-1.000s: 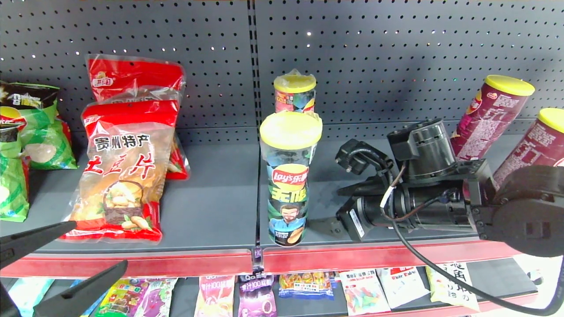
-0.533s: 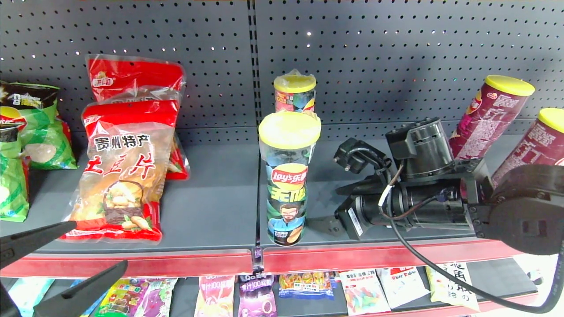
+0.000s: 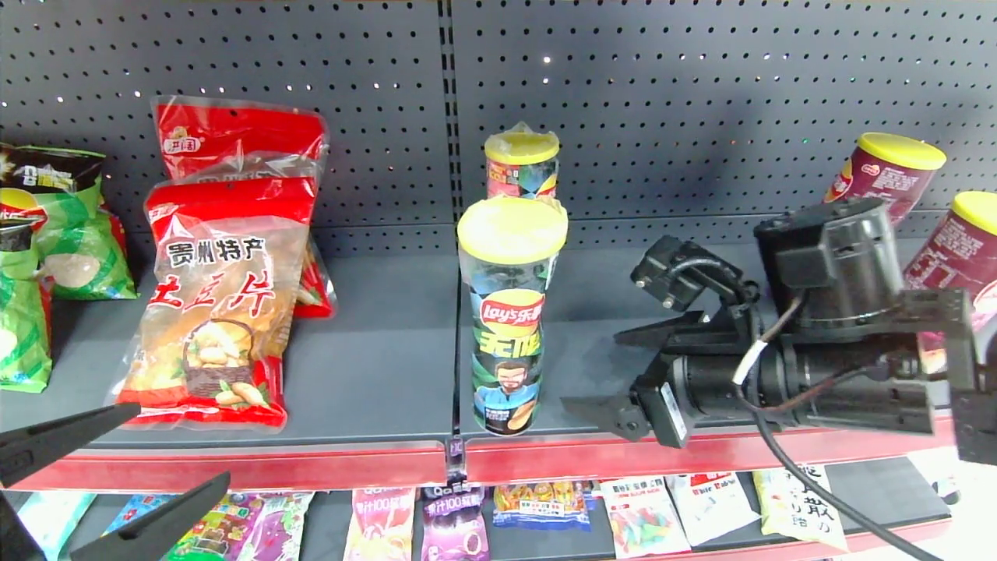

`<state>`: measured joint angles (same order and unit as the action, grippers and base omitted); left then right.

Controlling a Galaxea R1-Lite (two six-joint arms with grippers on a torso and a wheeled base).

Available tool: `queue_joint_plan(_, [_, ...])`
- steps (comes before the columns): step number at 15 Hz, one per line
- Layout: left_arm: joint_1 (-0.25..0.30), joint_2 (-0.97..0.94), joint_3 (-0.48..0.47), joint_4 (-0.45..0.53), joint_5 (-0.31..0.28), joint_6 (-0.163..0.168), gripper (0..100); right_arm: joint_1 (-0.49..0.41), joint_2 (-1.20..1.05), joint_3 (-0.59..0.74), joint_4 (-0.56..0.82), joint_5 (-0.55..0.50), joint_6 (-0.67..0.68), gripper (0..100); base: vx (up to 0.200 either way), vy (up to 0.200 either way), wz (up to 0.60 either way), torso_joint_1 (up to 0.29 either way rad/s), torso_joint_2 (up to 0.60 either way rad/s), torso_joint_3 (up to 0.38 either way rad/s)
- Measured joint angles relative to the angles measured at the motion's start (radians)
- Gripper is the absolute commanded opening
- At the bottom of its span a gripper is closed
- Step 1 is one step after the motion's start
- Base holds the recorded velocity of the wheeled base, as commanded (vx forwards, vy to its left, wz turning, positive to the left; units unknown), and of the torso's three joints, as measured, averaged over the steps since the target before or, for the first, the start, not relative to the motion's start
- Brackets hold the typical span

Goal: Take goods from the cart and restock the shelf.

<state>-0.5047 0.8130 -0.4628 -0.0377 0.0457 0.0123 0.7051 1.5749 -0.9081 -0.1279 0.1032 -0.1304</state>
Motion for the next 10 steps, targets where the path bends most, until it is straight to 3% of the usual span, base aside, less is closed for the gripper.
queue_joint_plan(4, [0.000, -0.025, 0.040, 0.001, 0.006, 0.000, 100, 0.096, -0.236, 0.151, 0.002, 0.003, -0.005, 100, 0.000, 0.000, 0.00, 0.000, 0.00, 0.000])
queue_joint_plan(6, [0.014, -0.067, 0.069, 0.035, 0.036, -0.005, 100, 0.112, -0.376, 0.233, 0.015, -0.009, -0.005, 100, 0.000, 0.000, 0.00, 0.000, 0.00, 0.000])
queue_joint_plan(10, [0.086, -0.166, 0.086, 0.169, 0.053, -0.065, 100, 0.000, -0.628, 0.307, 0.151, -0.097, 0.008, 100, 0.000, 0.000, 0.00, 0.000, 0.00, 0.000])
